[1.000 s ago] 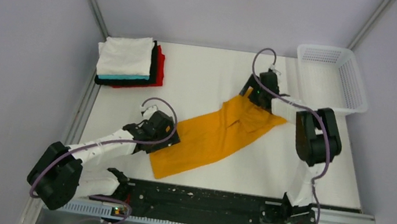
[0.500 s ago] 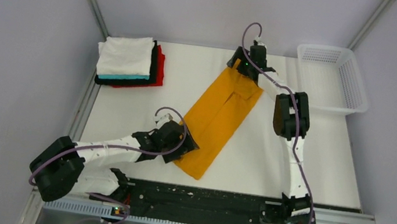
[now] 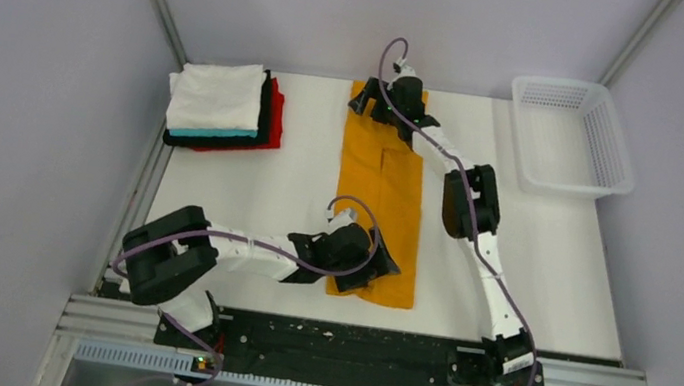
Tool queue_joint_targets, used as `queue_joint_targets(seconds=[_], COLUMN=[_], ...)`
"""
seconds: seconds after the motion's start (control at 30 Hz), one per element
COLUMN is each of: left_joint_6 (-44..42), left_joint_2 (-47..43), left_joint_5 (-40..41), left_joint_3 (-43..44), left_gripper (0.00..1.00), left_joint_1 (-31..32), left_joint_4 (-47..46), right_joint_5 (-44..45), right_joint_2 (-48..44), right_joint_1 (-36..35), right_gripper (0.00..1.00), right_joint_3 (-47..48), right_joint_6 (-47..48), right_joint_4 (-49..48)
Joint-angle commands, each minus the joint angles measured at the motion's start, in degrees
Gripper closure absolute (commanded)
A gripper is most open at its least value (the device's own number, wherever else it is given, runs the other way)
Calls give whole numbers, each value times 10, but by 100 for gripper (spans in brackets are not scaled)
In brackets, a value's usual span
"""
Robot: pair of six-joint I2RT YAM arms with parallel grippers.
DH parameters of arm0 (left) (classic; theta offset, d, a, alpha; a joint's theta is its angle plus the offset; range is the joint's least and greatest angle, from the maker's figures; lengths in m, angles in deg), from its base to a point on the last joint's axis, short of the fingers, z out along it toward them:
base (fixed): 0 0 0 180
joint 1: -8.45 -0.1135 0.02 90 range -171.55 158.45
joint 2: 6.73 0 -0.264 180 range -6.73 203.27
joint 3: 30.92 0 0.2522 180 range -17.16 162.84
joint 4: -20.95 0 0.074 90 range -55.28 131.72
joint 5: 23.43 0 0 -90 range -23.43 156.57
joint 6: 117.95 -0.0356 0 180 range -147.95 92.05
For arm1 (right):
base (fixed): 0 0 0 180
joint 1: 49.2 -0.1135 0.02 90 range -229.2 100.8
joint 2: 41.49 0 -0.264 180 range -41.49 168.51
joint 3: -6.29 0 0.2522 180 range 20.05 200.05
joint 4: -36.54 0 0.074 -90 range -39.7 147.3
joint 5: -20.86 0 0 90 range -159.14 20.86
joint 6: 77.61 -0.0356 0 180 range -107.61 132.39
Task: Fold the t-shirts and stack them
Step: Rotate the tshirt 90 degrees
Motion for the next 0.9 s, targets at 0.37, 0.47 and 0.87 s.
queue_joint_targets(seconds=[0.37, 0.47, 0.87], left_joint_6=[-160, -225, -216], left_joint_2=[-125, -169, -349], left_joint_5=[176, 221, 274], left_joint_3=[75, 95, -50], left_gripper=[1, 1, 1], left_joint_1=[105, 148, 124], left_joint_4=[178, 203, 339], right_joint_5=[110, 109, 229], right_joint_2=[-131, -231, -834], right_joint_1=[-33, -32, -83], right_gripper=[1, 1, 7], right_joint_3=[90, 49, -840], right_joint_6=[114, 158, 13], right_joint_4=[115, 153, 130])
